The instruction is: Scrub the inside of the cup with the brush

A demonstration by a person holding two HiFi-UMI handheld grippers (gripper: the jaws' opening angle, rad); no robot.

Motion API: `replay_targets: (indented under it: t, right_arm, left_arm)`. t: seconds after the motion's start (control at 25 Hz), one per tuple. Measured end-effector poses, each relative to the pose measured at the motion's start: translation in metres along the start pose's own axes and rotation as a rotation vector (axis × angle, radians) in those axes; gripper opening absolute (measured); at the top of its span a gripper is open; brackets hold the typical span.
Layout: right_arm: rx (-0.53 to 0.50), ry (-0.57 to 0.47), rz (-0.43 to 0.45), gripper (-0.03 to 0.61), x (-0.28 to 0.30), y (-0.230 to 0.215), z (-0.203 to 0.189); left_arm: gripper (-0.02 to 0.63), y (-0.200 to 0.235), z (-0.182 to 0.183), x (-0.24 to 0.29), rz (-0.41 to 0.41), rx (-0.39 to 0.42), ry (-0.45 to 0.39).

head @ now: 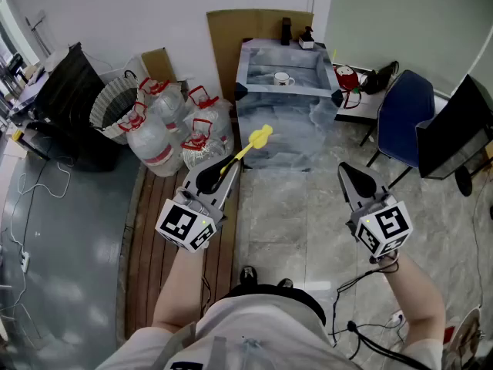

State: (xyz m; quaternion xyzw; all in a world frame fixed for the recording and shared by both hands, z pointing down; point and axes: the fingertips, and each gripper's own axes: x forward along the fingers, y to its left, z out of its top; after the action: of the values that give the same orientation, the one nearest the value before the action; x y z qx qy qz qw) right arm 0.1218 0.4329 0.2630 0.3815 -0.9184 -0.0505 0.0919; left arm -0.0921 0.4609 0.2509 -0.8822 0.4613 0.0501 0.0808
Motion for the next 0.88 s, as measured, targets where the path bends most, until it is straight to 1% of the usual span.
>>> replay_targets:
  t: [0.24, 0.44, 0.88]
  right_arm:
    - [-0.003, -0.008, 0.003, 0.015, 0.001, 0.003, 0.007]
    - [-0.013, 0.002, -0.039, 0.017, 0.005, -0.006, 0.002]
    - [0.064, -0.007, -0.022, 0.017, 0.024, -0.006, -0.001]
  left_arm:
    - [0.035, -0.001, -0.003, 0.0, -0.015, -0.008, 0.008]
    - [0.035, -0.004, -0.011, 0.005, -0.04, -0.019, 0.018]
    - [0.035, 0.019, -0.022, 0.004, -0.038, -0.045, 0.021]
